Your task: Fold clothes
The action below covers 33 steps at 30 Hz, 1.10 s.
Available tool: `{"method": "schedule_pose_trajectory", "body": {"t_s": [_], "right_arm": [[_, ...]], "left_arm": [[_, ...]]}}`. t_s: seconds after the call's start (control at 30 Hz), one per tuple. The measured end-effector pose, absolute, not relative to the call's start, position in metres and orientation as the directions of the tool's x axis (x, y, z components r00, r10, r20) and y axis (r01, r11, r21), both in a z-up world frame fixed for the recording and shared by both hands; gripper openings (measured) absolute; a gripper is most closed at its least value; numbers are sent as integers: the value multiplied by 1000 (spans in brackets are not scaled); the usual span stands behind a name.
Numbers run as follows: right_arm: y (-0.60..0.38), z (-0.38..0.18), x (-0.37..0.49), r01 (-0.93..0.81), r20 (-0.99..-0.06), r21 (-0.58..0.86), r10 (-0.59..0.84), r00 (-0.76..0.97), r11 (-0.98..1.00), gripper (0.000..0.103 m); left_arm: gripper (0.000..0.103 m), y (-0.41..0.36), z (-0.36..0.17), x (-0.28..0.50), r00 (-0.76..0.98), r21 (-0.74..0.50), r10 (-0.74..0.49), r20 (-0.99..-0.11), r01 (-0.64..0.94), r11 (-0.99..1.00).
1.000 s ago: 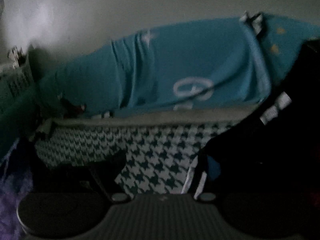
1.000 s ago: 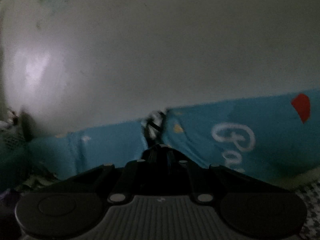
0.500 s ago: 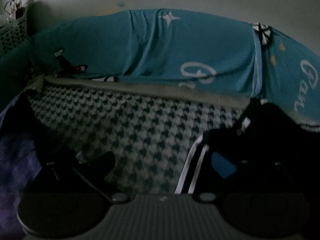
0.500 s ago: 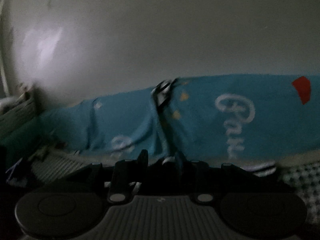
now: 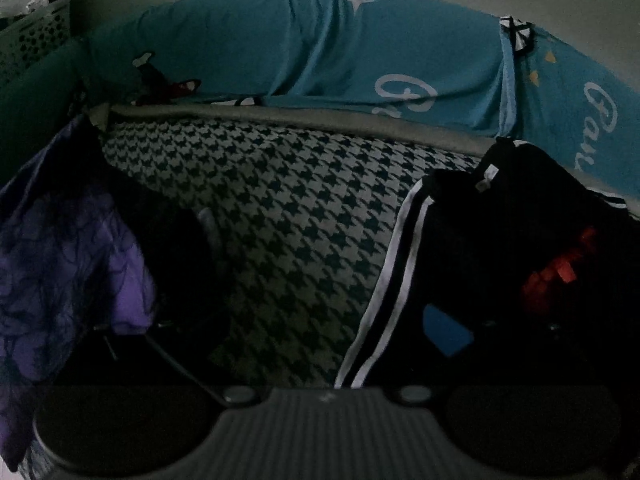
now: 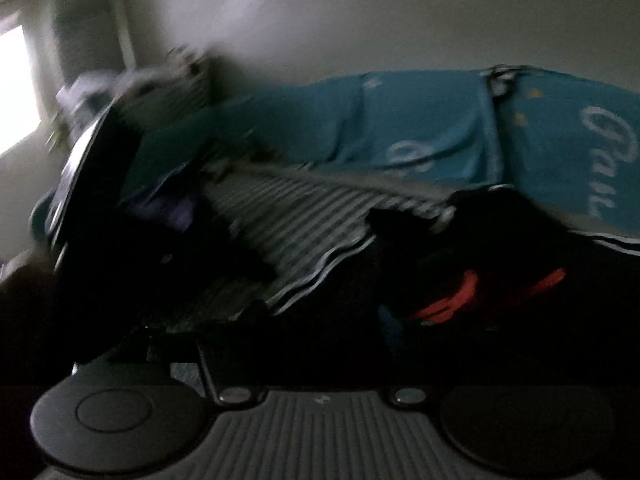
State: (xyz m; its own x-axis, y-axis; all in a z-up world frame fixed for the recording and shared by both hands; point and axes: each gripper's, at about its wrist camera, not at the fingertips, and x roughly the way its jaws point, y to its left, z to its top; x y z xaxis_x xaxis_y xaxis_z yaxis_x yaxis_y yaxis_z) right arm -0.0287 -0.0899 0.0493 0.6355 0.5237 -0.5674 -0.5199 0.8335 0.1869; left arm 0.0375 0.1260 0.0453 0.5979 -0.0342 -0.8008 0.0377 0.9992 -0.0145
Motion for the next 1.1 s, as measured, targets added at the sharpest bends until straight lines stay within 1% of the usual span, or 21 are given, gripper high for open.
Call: {"method": "schedule_pose_trajectory", "body": {"t_s": [0.07,0.13,0.27,0.4,0.43,0.5,0.53,0.57,0.6,0.67,0.83,1.1], "right_arm": [[-80,43,-35,-555,-588,153,527,614,818,69],[-69,36,-42,-589,-608,121,529,592,799,70],[-49,22,-53,-650,-649,57,523,552,758,70],[-33,8,-52,-674,-677,-9,491,548,739,70],[-29,5,-53,-679,-683,-21,485,546,734,68],[-22,0,-54,-685,-696,-38,473,540,727,51],[-20,-2,-53,-675,-704,-48,454,545,736,32],[-19,-3,-52,-661,-708,-54,438,553,748,16],[-18,-4,-50,-647,-708,-53,429,562,761,14],[-19,0,-50,-638,-697,-40,436,569,769,8],[-15,17,-59,-649,-657,13,496,567,760,7],[20,41,-89,-689,-564,207,660,496,695,7]], "left_arm": [[103,127,46,36,602,-12,-35,-798,42,999],[103,129,46,36,603,-11,-38,-797,47,999],[103,137,45,36,600,1,-24,-800,41,999],[103,147,42,37,589,-8,-24,-808,31,999],[103,150,42,37,587,-10,-25,-810,28,1000],[103,153,43,36,589,-8,-22,-808,26,1000],[103,153,44,35,592,-5,-20,-806,26,1000],[103,154,45,34,594,-2,-17,-804,26,1000],[103,155,46,34,597,1,-15,-802,26,1000],[103,156,48,32,603,7,-10,-798,26,1000],[103,160,55,28,625,29,9,-780,23,999],[103,173,78,23,677,50,53,-734,-23,998]]}}
